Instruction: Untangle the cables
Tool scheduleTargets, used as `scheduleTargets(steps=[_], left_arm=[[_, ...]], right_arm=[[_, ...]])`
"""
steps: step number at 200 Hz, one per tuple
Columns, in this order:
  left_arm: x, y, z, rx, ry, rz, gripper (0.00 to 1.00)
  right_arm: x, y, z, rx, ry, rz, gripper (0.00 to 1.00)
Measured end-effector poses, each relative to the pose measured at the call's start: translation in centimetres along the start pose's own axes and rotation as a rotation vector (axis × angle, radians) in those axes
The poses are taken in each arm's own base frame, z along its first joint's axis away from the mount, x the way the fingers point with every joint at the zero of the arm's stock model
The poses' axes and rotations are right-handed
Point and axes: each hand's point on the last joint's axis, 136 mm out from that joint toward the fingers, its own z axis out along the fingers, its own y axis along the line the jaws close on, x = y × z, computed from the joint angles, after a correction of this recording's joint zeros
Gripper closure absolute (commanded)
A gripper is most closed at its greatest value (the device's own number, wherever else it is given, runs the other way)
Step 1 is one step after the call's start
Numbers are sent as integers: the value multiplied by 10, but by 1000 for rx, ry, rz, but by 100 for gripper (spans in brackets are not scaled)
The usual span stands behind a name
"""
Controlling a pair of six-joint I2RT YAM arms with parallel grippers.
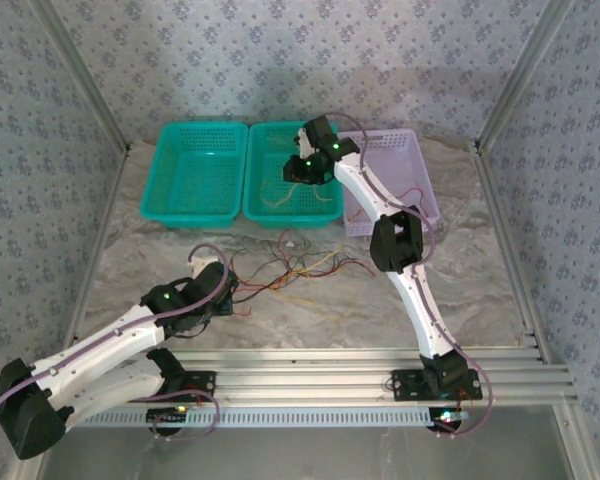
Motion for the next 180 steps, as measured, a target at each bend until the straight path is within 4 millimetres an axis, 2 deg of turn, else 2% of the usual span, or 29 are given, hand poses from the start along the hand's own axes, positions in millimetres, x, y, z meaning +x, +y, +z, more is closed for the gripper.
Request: scheduleTargets(steps=[26,46,71,88,142,180], left_arm=[[0,0,0,-1,1,1,100],[0,0,0,-1,1,1,100],[0,0,0,-1,1,1,100],[0,0,0,-1,1,1,100],[2,1,2,-4,4,2,100],[3,2,2,-7,6,3,100]], right_arm=[[8,7,6,-4,20,-7,78],[15,13,10,5,34,-28,59],[24,18,13,20,54,-45,46],[26,12,13,55,60,-53,40],[38,-21,3,210,110,-88,30],[47,-18,-17,224,150,-113,25]])
